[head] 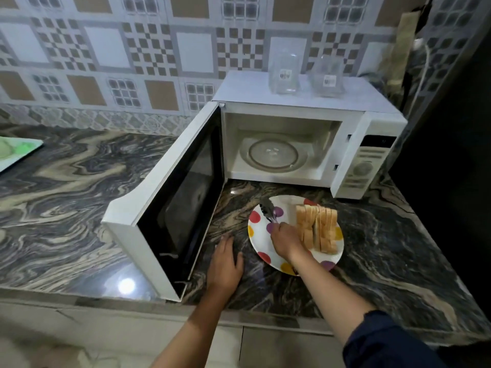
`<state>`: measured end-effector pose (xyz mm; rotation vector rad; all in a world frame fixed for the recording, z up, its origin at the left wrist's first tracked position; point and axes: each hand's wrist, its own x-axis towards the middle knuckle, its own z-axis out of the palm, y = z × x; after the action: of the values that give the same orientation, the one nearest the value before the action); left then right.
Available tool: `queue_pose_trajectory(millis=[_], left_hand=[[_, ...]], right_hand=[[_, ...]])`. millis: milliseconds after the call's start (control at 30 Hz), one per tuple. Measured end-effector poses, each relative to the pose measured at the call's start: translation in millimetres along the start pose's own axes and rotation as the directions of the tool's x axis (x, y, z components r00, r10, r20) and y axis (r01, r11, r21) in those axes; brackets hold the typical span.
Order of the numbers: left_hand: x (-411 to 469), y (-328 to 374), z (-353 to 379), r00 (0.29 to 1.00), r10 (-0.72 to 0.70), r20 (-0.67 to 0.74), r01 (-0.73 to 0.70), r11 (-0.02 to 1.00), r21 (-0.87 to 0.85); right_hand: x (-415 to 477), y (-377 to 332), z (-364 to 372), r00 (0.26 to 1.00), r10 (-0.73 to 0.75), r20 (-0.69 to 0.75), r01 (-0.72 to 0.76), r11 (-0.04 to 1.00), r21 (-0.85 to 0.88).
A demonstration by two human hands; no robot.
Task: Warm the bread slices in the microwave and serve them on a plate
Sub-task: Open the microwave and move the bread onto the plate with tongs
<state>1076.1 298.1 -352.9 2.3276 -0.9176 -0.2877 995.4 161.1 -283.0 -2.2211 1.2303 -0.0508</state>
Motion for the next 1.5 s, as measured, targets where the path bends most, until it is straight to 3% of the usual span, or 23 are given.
queue_pose_trajectory(millis=[133,333,600,833,933,1033,1167,1267,1400,1500], left_hand=[[-2.8,-2.3,4.3,0.999,0.011,-0.044,-0.009,0.999,0.041],[-1.7,-2.7,6.2,0.998,0.019,-0.055,-0.016,0.999,0.049],[-1.9,-5.0,6.8,0.997,0.053,-0.050,-0.047,0.993,0.108],[-2.2,-1.7,6.6,0.997,0.077,0.032,-0.083,0.964,0.252],[-0.5,1.1,5.6,0.997,0.054,0.062,-0.069,0.958,0.278],[4.1,6.1,6.3,0.997,0.011,0.070,-0.029,0.961,0.274],[21.6,13.8,6.3,0.997,-0.051,0.062,0.039,0.982,0.186],[38.0,18.9,4.5,0.995,-0.093,0.039,0.092,0.995,0.024],[50.5,23.7,6.3,0.987,-0.158,-0.031,0.151,0.976,-0.158],[55.4,33.2,11.0,0.988,-0.137,-0.069,0.113,0.954,-0.278]], right_hand=[[3.9,0.9,3.9,0.997,-0.081,-0.014,0.080,0.993,-0.082],[19.7,4.3,13.9,0.993,-0.031,-0.116,0.039,0.997,0.069],[27.1,-5.3,15.7,0.993,-0.033,-0.117,0.016,0.990,-0.143],[26.6,-9.3,6.8,0.999,-0.026,-0.046,0.016,0.977,-0.213],[25.4,-16.0,-5.4,0.994,-0.017,-0.112,-0.003,0.985,-0.174],[23.2,-23.1,-32.3,0.965,-0.105,-0.242,0.068,0.985,-0.157],[25.6,-14.6,-78.0,0.908,-0.176,-0.381,0.188,0.982,-0.004],[31.1,16.8,-106.5,0.860,-0.153,-0.487,0.214,0.974,0.070],[40.7,75.8,-117.8,0.861,0.015,-0.508,0.100,0.975,0.198],[46.0,115.9,-109.2,0.887,0.170,-0.429,-0.033,0.951,0.308]])
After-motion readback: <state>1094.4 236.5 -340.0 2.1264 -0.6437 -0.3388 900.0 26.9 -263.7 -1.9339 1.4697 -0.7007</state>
